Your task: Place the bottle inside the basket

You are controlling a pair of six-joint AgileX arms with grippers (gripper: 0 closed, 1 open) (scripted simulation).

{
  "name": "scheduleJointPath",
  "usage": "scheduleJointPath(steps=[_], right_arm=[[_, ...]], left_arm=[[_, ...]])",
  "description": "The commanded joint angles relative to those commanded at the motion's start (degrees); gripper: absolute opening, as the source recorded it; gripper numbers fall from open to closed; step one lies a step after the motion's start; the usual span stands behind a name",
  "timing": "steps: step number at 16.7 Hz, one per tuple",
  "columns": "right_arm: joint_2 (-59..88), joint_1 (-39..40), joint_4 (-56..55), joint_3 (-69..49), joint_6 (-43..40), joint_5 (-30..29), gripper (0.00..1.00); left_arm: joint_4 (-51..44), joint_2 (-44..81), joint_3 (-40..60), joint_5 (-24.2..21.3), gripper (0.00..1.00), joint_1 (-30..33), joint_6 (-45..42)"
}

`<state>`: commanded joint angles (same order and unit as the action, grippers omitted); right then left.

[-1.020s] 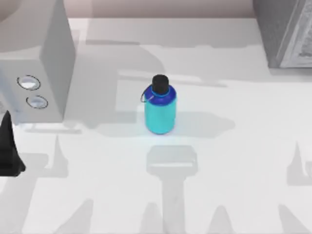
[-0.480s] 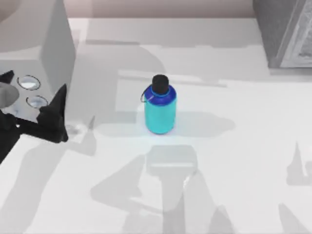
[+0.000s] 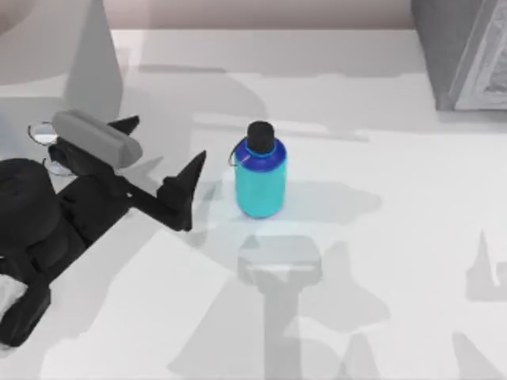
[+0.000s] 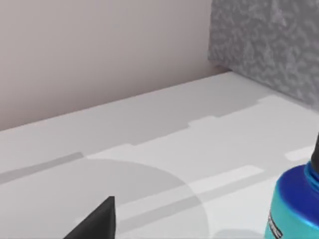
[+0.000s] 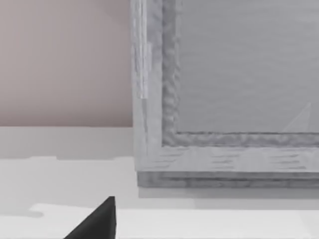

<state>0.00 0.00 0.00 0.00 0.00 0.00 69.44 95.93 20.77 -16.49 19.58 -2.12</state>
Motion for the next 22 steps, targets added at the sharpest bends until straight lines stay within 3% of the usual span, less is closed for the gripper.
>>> scheduleJointPath(steps=[5, 10, 17, 22], right_arm=[[0.0, 0.0, 0.0, 0.0, 0.0, 0.0, 1.0], [0.0, 0.0, 0.0, 0.0, 0.0, 0.0, 1.0], [0.0, 0.0, 0.0, 0.0, 0.0, 0.0, 1.0], [0.0, 0.0, 0.0, 0.0, 0.0, 0.0, 1.0]], left_arm=[[14.06, 18.8, 4.39, -3.31, 1.0, 3.93, -0.48], [21.6, 28.91, 6.74, -5.02, 1.0, 5.97, -0.76], [22.03, 29.71, 6.9, -5.08, 1.0, 5.94, -0.78], [17.44, 32.38, 14.47, -3.3, 1.0, 8.13, -0.56]])
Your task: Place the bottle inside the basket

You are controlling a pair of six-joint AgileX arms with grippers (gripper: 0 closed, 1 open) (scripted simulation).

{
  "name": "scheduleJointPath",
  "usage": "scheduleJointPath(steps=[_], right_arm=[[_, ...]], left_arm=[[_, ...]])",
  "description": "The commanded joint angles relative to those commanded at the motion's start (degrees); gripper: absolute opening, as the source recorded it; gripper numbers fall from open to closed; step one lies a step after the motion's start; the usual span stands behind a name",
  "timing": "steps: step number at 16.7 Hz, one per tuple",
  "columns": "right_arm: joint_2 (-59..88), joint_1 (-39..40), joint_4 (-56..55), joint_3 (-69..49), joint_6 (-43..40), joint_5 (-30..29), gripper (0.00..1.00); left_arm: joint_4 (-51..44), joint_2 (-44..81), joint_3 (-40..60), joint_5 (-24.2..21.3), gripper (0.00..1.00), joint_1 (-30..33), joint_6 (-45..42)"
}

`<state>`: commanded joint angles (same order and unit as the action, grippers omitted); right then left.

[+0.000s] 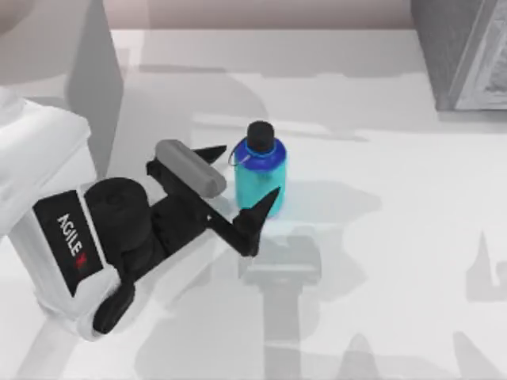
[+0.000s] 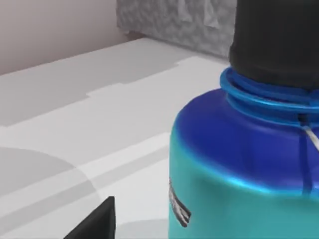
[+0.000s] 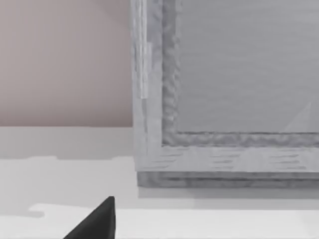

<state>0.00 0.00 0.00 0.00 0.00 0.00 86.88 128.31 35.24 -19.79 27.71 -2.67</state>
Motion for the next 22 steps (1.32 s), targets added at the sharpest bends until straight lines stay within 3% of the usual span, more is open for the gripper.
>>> scheduleJointPath(steps=[4, 9, 22], right_arm=[[0.0, 0.0, 0.0, 0.0, 0.0, 0.0, 1.0], [0.0, 0.0, 0.0, 0.0, 0.0, 0.0, 1.0], [0.0, 0.0, 0.0, 0.0, 0.0, 0.0, 1.0]], left_arm=[[-4.71, 2.59, 7.48, 1.95, 1.0, 1.97, 0.26], [-5.54, 3.01, 8.66, 2.3, 1.0, 2.32, 0.3], [-5.54, 3.01, 8.66, 2.3, 0.02, 2.32, 0.3]])
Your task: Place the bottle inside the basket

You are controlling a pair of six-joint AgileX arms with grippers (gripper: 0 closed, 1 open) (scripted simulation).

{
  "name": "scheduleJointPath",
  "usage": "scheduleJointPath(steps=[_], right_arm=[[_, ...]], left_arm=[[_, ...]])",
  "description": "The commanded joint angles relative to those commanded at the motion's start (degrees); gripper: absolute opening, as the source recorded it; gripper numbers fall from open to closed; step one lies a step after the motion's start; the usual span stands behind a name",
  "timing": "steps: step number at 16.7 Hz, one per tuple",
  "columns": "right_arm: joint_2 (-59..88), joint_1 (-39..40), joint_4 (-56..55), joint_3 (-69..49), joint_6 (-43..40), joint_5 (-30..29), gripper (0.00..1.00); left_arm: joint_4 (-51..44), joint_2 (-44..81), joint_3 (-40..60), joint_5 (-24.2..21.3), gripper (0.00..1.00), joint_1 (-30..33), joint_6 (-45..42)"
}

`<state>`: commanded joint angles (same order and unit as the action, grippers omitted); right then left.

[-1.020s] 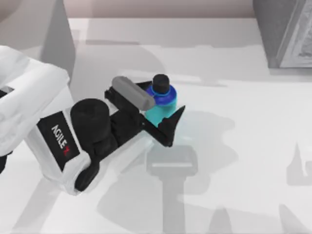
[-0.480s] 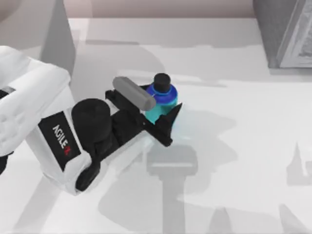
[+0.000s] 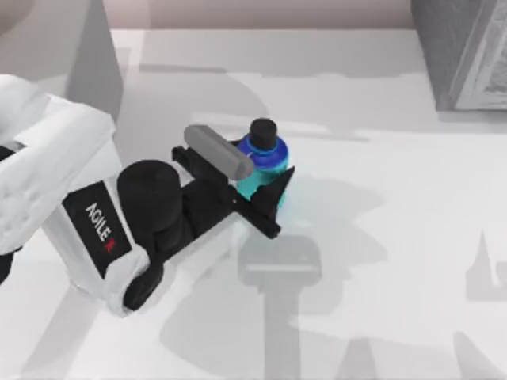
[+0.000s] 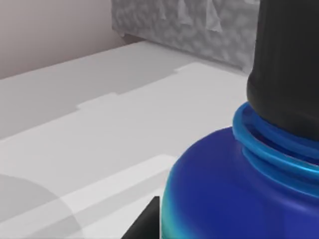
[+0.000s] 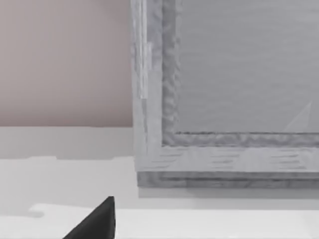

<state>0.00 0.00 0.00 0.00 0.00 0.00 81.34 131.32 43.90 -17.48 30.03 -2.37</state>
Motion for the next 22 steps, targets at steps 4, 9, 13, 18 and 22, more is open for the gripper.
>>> scheduleJointPath(steps=[4, 9, 13, 18, 22], right_arm=[[0.0, 0.0, 0.0, 0.0, 0.0, 0.0, 1.0], [0.0, 0.0, 0.0, 0.0, 0.0, 0.0, 1.0], [0.0, 0.0, 0.0, 0.0, 0.0, 0.0, 1.0], [0.0, 0.0, 0.0, 0.0, 0.0, 0.0, 1.0], [0.0, 0.0, 0.0, 0.0, 0.0, 0.0, 1.0]], left_arm=[[0.0, 0.0, 0.0, 0.0, 0.0, 0.0, 0.0], [-0.02, -0.16, -0.08, -0.03, 0.0, -0.07, -0.04], [-3.32, -3.53, -1.37, -1.2, 0.0, -2.24, -1.21], [-18.65, -17.25, -5.0, -7.42, 0.0, -11.6, -3.72], [-35.29, -36.21, -8.21, -16.0, 0.0, -22.04, -5.35]])
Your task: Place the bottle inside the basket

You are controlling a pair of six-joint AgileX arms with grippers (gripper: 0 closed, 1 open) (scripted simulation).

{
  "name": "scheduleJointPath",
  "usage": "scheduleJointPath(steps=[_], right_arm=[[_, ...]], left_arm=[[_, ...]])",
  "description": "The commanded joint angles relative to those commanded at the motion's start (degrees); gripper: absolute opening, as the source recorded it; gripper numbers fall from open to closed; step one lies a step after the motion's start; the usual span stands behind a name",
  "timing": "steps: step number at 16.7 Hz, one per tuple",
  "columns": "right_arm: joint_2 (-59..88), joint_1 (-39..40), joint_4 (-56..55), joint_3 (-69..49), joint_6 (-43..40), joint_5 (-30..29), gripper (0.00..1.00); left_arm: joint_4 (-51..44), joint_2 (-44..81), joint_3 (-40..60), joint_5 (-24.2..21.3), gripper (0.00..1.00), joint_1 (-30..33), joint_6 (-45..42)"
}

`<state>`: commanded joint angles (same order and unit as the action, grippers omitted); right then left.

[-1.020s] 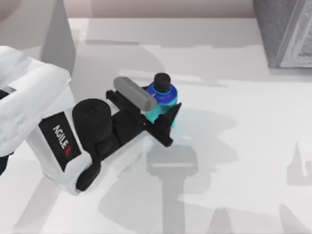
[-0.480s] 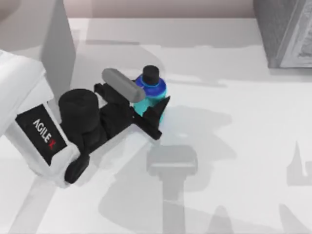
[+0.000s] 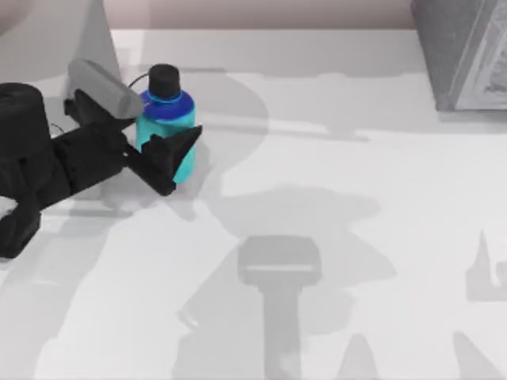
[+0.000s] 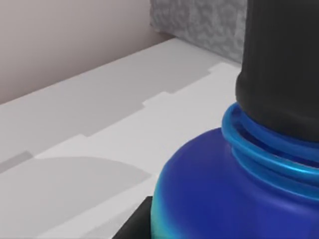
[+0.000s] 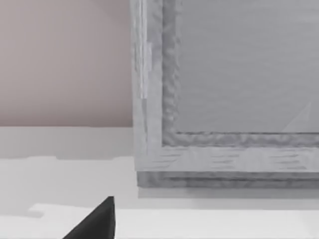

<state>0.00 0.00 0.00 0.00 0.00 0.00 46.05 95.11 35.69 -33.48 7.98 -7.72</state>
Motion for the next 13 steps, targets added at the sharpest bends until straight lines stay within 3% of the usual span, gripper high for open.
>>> scheduleJointPath(steps=[8, 13], right_arm=[[0.0, 0.0, 0.0, 0.0, 0.0, 0.0, 1.0], [0.0, 0.0, 0.0, 0.0, 0.0, 0.0, 1.0]], left_arm=[[-37.19, -46.19, -6.9, -19.26, 0.0, -20.72, -5.64], [-54.17, -64.36, -10.86, -29.91, 0.0, -27.73, -6.33]])
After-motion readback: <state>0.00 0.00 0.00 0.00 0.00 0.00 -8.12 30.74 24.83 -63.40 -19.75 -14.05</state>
